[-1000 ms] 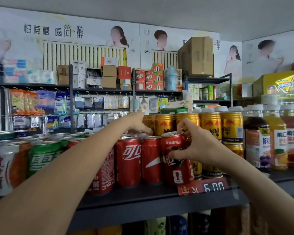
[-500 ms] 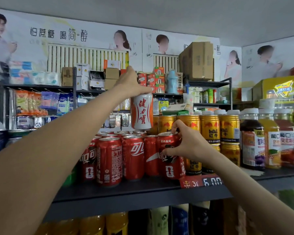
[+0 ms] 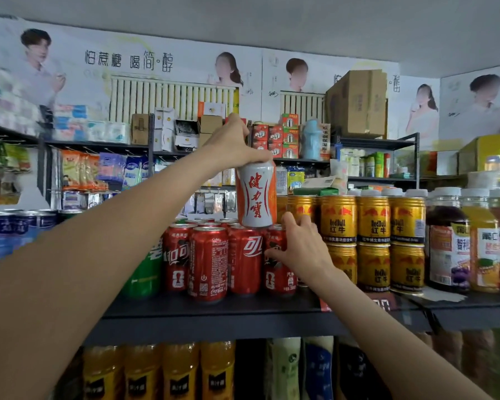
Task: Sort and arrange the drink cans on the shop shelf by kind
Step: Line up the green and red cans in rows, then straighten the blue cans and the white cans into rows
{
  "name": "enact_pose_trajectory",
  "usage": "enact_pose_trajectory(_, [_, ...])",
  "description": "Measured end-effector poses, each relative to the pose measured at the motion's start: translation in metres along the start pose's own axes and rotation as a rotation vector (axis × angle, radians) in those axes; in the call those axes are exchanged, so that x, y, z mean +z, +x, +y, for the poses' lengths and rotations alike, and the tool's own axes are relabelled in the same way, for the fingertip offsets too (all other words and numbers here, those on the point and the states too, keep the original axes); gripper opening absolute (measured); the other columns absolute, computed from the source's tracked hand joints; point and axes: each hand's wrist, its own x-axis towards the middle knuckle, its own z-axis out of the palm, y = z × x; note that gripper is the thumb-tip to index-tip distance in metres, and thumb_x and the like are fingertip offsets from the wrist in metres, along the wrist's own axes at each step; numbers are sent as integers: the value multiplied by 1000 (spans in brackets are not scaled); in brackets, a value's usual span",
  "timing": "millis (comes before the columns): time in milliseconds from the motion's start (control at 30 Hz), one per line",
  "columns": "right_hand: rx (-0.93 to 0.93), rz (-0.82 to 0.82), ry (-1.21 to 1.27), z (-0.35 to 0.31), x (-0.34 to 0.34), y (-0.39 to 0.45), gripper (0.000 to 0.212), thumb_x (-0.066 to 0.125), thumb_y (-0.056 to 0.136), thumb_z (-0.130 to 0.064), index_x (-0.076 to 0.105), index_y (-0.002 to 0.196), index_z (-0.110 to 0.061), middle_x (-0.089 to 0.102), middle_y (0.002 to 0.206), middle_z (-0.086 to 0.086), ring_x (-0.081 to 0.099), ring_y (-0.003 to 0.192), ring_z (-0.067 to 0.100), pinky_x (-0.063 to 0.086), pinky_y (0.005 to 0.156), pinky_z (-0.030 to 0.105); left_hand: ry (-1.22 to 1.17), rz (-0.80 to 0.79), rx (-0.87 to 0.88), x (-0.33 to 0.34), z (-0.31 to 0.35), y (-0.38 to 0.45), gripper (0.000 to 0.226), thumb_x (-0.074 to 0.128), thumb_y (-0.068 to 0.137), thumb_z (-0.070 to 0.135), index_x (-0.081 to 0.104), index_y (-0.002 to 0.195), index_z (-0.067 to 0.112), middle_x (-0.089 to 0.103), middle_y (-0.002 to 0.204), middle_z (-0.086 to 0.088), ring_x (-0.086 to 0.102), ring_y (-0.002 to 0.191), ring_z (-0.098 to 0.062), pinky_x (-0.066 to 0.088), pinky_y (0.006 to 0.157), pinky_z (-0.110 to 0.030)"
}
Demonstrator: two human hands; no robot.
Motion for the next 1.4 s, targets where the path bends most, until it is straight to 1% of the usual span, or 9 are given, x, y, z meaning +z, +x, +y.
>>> enact_pose_trajectory(100, [-32, 113, -68, -10, -17, 2, 59, 67, 80, -44, 41, 127, -18, 36, 134, 10, 34, 123, 27, 39, 99, 39, -14, 35, 0, -21, -5, -5, 63, 73, 73, 40, 39, 118, 13, 42, 107, 1, 44, 92, -14, 35, 60, -22])
enact_pose_trajectory(167, [-91, 180, 157, -31, -37, 5, 59, 69, 79, -39, 41, 127, -19, 38, 131, 8, 34, 122, 25, 36, 99, 37, -18, 74, 3, -41, -11, -11, 59, 73, 74, 39, 39, 115, 14, 43, 102, 3, 44, 83, -9, 33, 57, -19])
enact_pose_trajectory(333, [-348, -62, 490, -110, -44, 7, 95, 81, 67, -34, 25, 142, -21, 38, 141, 4, 36, 130, 21, 33, 106, 39, 24, 108, -69, -99, -42, -35, 59, 73, 73, 38, 40, 116, 15, 44, 107, -1, 48, 99, -19, 47, 75, -30])
enact_pose_trajectory(467, [-433, -75, 538, -169, -16, 8, 99, 81, 63, -42, 25, 142, -24, 40, 141, 3, 35, 130, 21, 33, 107, 45, 109, 99, -141, -142, -89, -60, 54, 75, 72, 38, 39, 107, 17, 54, 112, -6, 54, 100, -21, 48, 82, -35])
enact_pose_trajectory(833, [-403, -60, -17, -282, 69, -7, 94, 68, 73, -54, 16, 145, -22, 24, 151, 0, 9, 142, 21, 0, 114, 51, 306, -117, -109, -180, -218, -104, 52, 70, 77, 42, 34, 105, 15, 64, 101, -12, 62, 89, -26, 51, 80, -47])
enact_pose_trajectory(1000, [-374, -52, -212, -278, 88, -13, 86, 61, 79, -55, 19, 144, -19, 29, 148, -1, 23, 139, 17, -6, 113, 50, 322, -185, -58, -166, -250, -110, 60, 62, 85, 40, 30, 123, 5, 59, 105, -12, 59, 90, -26, 50, 77, -39])
enact_pose_trajectory(1167, [-371, 12, -263, -283, 90, -4, 65, 57, 85, -50, 33, 135, -16, 46, 135, -2, 42, 129, 14, -4, 115, 42, 338, -103, 30, -152, -270, -114, 34, 50, 92, 39, 41, 109, 10, 57, 94, -4, 59, 93, -22, 46, 69, -26])
enact_pose_trajectory(1300, [-310, 22, -224, -283, 86, 1, 51, 58, 85, -47, 40, 123, -18, 56, 121, -4, 54, 114, 13, 1, 116, 41, 547, -244, 148, -157, -270, -119, 53, 52, 86, 51, 42, 122, 13, 48, 128, -4, 36, 125, -20, 25, 104, -32])
enact_pose_trajectory(1400, [-239, 40, -168, -281, 85, 6, 44, 62, 82, -48, 45, 109, -18, 61, 103, -4, 59, 103, 14, 5, 117, 41, 608, -360, 153, -167, -274, -119, 71, 65, 76, 51, 35, 130, 16, 43, 138, -1, 26, 134, -19, 9, 111, -34])
